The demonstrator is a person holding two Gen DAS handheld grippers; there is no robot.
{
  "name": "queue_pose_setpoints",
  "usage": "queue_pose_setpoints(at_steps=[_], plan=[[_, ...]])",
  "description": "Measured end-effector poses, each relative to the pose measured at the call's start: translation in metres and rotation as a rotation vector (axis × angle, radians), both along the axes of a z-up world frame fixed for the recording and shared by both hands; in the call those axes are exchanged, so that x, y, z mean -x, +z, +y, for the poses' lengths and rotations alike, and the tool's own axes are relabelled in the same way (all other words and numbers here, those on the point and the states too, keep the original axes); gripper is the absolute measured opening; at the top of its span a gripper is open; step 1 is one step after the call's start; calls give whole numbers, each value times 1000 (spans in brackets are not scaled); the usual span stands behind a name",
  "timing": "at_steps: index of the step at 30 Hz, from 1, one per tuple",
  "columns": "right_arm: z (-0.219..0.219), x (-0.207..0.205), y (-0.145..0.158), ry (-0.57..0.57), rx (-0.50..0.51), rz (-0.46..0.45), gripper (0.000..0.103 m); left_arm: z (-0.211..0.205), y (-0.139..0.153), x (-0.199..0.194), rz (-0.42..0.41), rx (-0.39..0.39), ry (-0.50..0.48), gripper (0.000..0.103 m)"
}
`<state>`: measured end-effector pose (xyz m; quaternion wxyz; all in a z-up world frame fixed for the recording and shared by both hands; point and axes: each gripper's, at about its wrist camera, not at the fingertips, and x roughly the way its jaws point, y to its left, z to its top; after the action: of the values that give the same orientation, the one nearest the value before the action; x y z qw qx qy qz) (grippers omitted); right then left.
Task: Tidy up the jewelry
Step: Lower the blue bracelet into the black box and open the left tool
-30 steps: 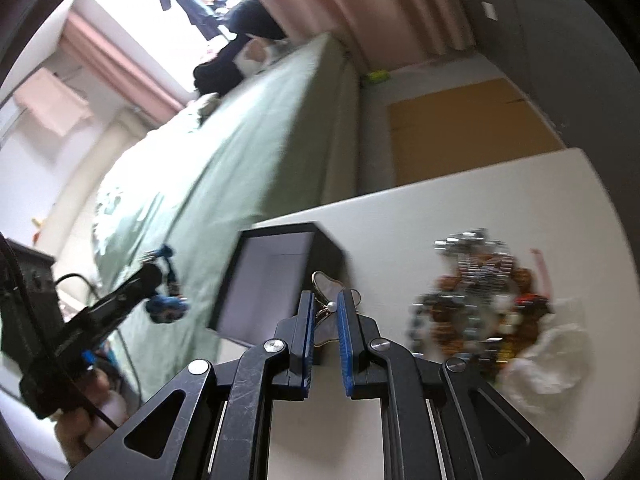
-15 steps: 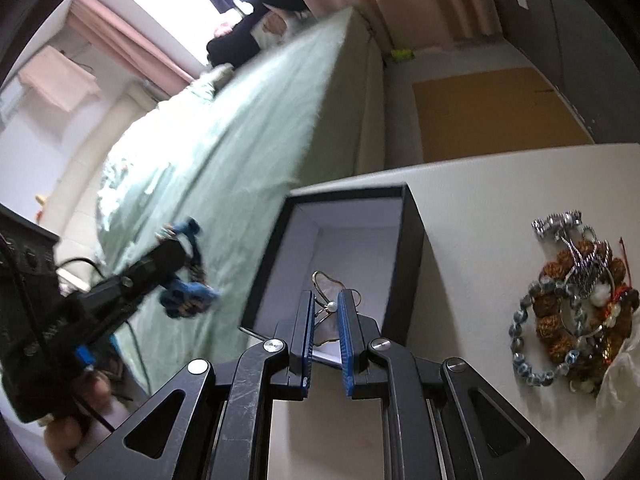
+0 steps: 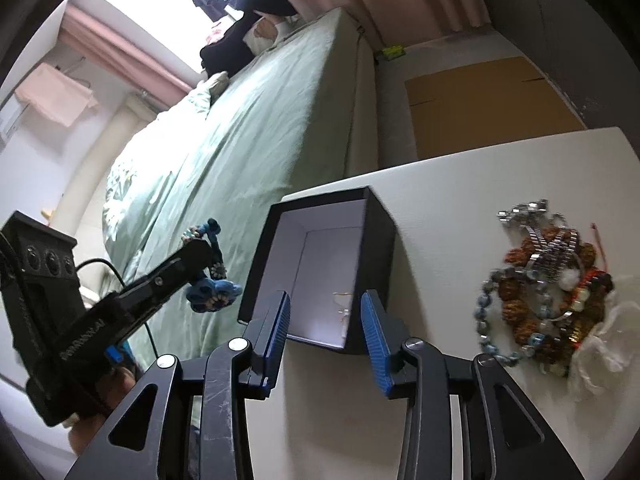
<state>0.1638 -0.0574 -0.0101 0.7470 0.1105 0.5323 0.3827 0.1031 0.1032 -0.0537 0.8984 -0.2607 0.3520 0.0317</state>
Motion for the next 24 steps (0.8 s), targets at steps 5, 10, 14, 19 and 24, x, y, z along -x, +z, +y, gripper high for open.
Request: queue_pose_setpoints(at_steps=[5, 10, 14, 19, 24], plan=[[-28, -5, 8, -52, -8, -7, 38, -15, -11, -14, 53, -34, -16, 9], [-53, -11, 12, -112, -9, 1, 38, -29, -31, -29, 132, -46, -35, 9], [-69, -15, 13, -146, -7, 10, 38, -35, -49, -40, 214, -7, -68, 10], [-80, -18, 15, -164, 8, 3, 38, -36, -55, -44, 231, 63, -89, 18], [-89, -18, 17, -174, 21, -8, 38, -34, -48, -39, 218, 36, -59, 40]])
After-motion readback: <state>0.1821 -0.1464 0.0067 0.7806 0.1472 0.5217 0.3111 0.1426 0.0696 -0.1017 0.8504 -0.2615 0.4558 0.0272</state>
